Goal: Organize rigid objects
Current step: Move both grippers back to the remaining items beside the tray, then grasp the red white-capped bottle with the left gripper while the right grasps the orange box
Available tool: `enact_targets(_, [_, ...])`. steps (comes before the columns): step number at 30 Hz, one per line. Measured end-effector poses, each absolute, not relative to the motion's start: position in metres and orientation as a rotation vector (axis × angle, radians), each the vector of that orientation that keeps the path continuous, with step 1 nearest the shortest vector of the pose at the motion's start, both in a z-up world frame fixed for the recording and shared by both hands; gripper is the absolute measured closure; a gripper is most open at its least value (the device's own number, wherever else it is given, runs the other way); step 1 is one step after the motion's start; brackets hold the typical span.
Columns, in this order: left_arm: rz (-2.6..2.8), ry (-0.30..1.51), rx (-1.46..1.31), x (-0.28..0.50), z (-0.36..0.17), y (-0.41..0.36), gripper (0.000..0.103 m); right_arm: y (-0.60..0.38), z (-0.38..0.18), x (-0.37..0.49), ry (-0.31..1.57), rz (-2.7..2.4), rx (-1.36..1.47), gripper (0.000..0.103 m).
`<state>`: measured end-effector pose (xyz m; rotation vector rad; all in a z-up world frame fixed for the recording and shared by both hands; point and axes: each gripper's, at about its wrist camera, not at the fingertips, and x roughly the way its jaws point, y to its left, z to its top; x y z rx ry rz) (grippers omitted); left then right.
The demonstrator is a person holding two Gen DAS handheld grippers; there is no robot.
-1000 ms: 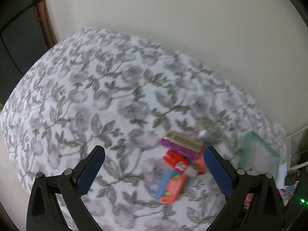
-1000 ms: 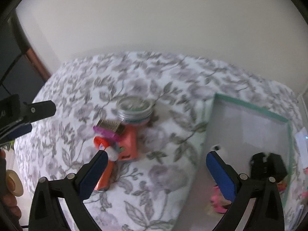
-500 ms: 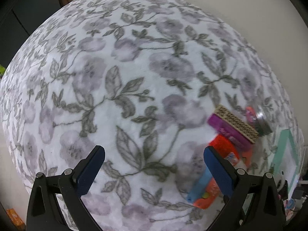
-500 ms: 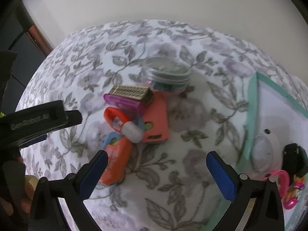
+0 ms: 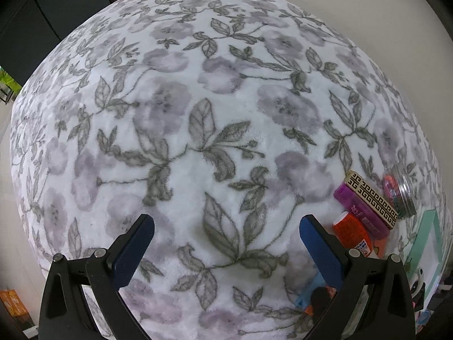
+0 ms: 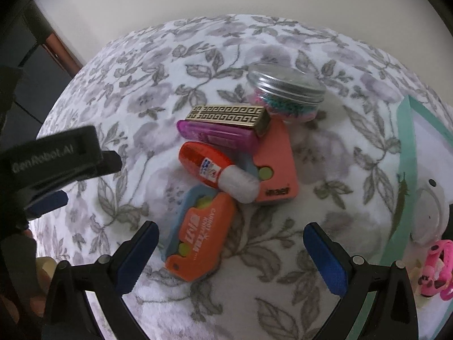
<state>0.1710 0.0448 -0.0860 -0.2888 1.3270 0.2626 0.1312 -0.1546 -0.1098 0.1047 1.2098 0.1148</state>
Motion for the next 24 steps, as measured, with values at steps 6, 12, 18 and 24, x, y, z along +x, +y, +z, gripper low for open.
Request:
enact_targets(6, [0.239, 1.342, -0.321, 0.171, -0.092, 0.047, 0.001, -0.139, -0.123, 0.132, 1.225, 0.107, 0.036, 0.000])
enact_targets(12, [0.190, 1.342, -0.337, 0.170, -0.087, 0.031, 0.001, -0.151, -0.123, 0.133, 1.203, 0.060, 0.045, 0.000])
enact_targets(18, [0.113, 1.338, -0.375, 0.173, -0.084, 0.010, 0.001, -0.185, -0.123, 0.136, 1.204, 0.026, 0.146, 0.000])
enact_targets(24, [0.041, 1.324, -0.372, 0.182, -0.084, -0.022, 0.001, -0.202, -0.123, 0.138, 1.216, 0.033, 0.172, 0.000])
